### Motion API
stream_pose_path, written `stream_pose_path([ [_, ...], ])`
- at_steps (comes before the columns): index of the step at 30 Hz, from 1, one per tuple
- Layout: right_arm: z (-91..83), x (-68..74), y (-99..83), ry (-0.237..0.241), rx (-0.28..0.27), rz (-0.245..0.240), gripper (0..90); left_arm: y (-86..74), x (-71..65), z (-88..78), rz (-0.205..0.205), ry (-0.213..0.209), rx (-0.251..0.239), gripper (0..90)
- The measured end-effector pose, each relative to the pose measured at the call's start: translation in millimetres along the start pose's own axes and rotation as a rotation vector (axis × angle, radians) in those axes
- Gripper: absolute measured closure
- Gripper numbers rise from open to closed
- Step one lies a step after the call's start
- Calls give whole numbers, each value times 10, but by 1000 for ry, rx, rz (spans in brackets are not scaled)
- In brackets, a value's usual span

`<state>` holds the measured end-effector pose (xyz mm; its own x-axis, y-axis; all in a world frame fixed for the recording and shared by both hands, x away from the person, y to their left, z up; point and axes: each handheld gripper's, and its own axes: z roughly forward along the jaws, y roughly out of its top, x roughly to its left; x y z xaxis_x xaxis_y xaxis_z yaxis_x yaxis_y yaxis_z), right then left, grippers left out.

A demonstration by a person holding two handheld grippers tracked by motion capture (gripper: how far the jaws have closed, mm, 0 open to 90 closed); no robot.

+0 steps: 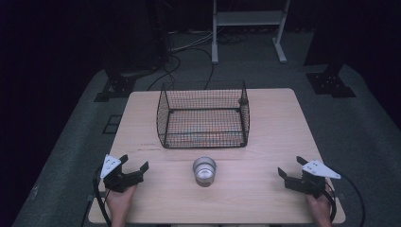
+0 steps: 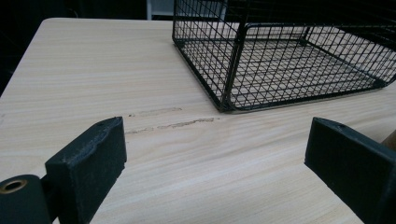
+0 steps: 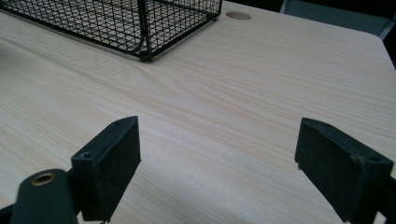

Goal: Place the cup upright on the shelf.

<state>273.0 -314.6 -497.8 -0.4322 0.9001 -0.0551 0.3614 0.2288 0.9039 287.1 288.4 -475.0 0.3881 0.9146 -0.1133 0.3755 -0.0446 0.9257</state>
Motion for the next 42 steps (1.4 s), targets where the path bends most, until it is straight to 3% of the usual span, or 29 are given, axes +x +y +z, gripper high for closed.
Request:
stream_pose_path([
  [11,3,7,1,0,3,-4,136,6,-72,43,18,-40,14,46],
  [20,4,13,2,-2,4,-8,136,28,-211,39,87,-74,0,46],
  [30,4,11,2,0,4,-8,136,36,-276,78,108,-100,11,46],
  [42,4,7,2,3,2,-6,136,47,-392,118,158,-192,8,45],
])
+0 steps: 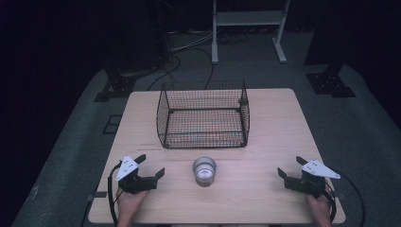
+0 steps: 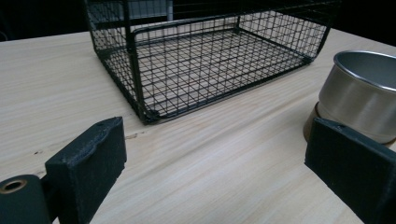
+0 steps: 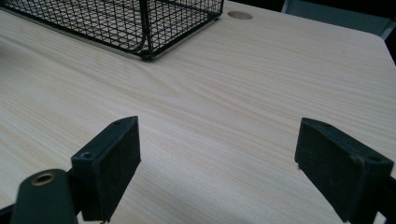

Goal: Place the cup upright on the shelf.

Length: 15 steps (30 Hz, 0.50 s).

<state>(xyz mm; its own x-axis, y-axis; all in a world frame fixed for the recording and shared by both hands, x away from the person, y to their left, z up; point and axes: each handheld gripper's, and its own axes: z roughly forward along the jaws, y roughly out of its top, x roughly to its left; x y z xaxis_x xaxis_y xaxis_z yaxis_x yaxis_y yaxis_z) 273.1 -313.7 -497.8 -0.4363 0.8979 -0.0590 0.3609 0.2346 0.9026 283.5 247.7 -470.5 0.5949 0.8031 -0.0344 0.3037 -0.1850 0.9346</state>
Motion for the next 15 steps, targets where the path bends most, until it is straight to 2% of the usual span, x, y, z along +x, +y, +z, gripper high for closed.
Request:
stream_pose_path([
  [2,1,-1,0,1,0,0,135,9,-13,8,11,-6,7,45],
  [7,0,-2,0,0,-1,1,136,29,-38,12,9,-18,3,26],
  [14,-2,0,-1,1,-3,1,136,43,-86,26,24,-47,14,19],
  [15,-2,-1,-1,2,-3,1,136,46,-100,30,28,-61,14,18],
])
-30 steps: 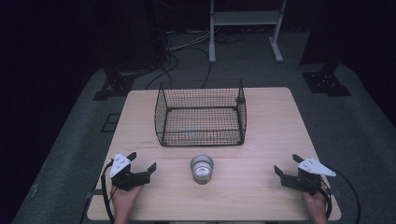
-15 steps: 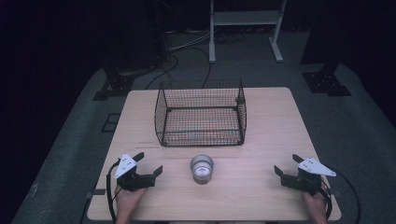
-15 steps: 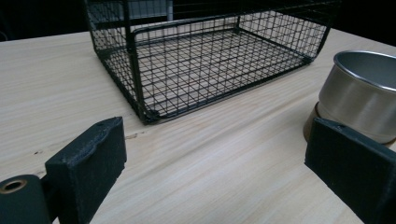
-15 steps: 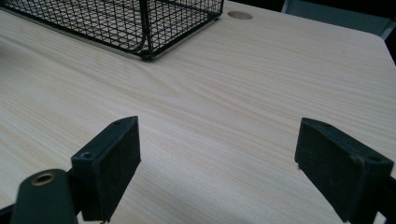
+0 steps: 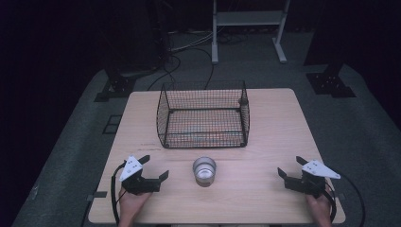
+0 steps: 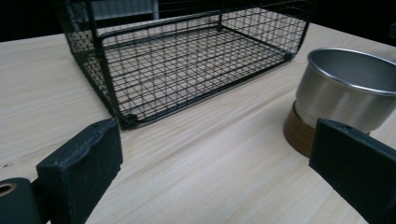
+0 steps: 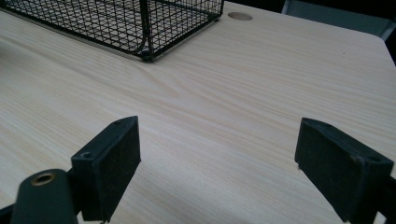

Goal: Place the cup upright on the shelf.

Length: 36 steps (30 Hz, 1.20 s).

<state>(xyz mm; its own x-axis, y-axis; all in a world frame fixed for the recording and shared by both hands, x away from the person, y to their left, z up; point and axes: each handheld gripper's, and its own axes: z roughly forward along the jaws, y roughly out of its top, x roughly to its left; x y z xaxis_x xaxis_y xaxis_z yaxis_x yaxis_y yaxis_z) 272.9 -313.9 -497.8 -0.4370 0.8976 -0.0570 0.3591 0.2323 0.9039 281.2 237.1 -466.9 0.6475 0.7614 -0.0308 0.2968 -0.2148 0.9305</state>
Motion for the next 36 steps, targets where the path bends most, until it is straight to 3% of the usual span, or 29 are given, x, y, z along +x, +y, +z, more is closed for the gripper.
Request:
stream_pose_path([
  [6,-4,-4,-1,2,-2,0,135,13,-64,25,15,-43,9,14],
  [20,-5,-5,-1,3,-3,1,136,80,-189,56,50,-82,16,9],
  [25,-5,-4,-1,3,-3,0,136,100,-243,77,62,-135,20,9],
  [36,-3,-2,-1,2,-2,0,135,129,-295,94,85,-175,27,9],
])
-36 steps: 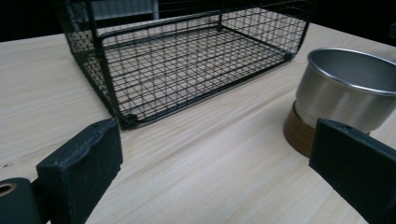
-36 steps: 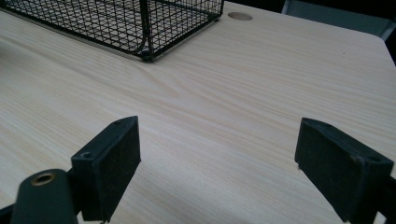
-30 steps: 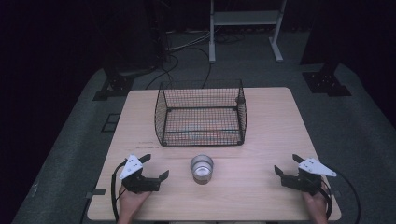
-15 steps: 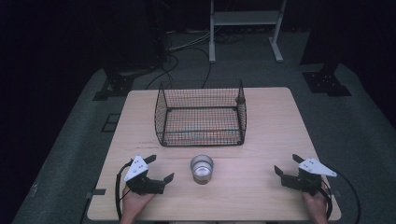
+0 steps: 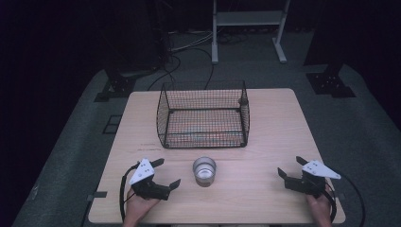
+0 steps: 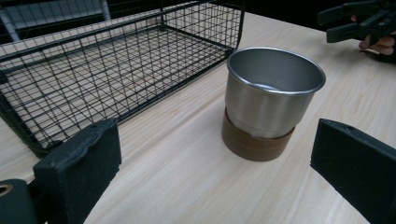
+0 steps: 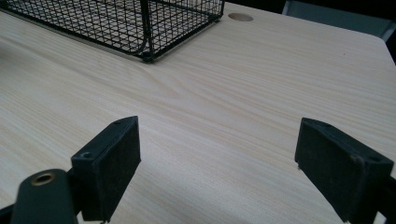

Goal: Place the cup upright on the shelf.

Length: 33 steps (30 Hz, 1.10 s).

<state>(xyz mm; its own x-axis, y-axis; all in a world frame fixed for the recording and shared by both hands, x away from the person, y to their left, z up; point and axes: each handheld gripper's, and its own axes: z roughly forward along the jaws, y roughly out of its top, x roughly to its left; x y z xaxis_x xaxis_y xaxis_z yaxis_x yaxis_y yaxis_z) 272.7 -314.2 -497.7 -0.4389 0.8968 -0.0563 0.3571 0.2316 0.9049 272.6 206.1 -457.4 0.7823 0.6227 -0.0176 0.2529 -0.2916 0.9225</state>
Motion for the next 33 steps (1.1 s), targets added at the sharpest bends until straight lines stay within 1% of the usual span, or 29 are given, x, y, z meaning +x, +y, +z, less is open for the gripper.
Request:
stream_pose_path([
  [1,0,-1,0,0,0,0,135,7,-11,10,1,-10,5,9],
  [2,0,-1,0,0,0,0,135,7,-11,10,1,-10,5,9],
  [5,0,-2,0,0,0,1,135,36,-45,50,8,-41,5,9],
  [6,0,-2,0,0,0,1,135,36,-45,50,8,-41,5,9],
  [7,0,-2,0,-1,-1,2,135,56,-66,79,12,-61,11,9],
  [8,0,-3,0,-1,-1,2,135,56,-66,79,12,-61,11,9],
  [9,0,-3,0,-1,-1,2,135,67,-77,107,11,-81,14,9],
  [10,0,-3,0,-1,-1,2,135,67,-77,107,11,-81,14,9],
  [11,0,-4,0,-1,-1,3,135,72,-81,123,14,-90,14,9],
  [14,0,-5,0,-2,0,3,135,101,-116,174,34,-114,37,9],
  [16,0,-4,0,-2,0,3,135,110,-132,193,41,-118,45,8],
  [19,0,-5,0,-2,0,3,135,134,-180,253,60,-137,63,8],
  [22,0,-5,0,-2,-1,4,135,145,-192,286,66,-144,76,8],
  [23,-1,-5,0,-2,-1,4,135,154,-196,327,70,-150,92,8],
  [28,-2,-4,-1,-2,-3,3,135,175,-196,383,78,-155,114,8],
  [29,-2,-6,-1,-2,-4,4,135,188,-201,417,88,-155,126,8],
  [30,-2,-6,-1,-2,-4,5,135,197,-206,430,89,-156,132,8],
  [32,-3,-6,-1,-2,-4,5,135,204,-212,444,93,-155,133,0],
  [33,-3,-5,-1,-2,-4,5,135,223,-223,482,106,-151,147,0],
])
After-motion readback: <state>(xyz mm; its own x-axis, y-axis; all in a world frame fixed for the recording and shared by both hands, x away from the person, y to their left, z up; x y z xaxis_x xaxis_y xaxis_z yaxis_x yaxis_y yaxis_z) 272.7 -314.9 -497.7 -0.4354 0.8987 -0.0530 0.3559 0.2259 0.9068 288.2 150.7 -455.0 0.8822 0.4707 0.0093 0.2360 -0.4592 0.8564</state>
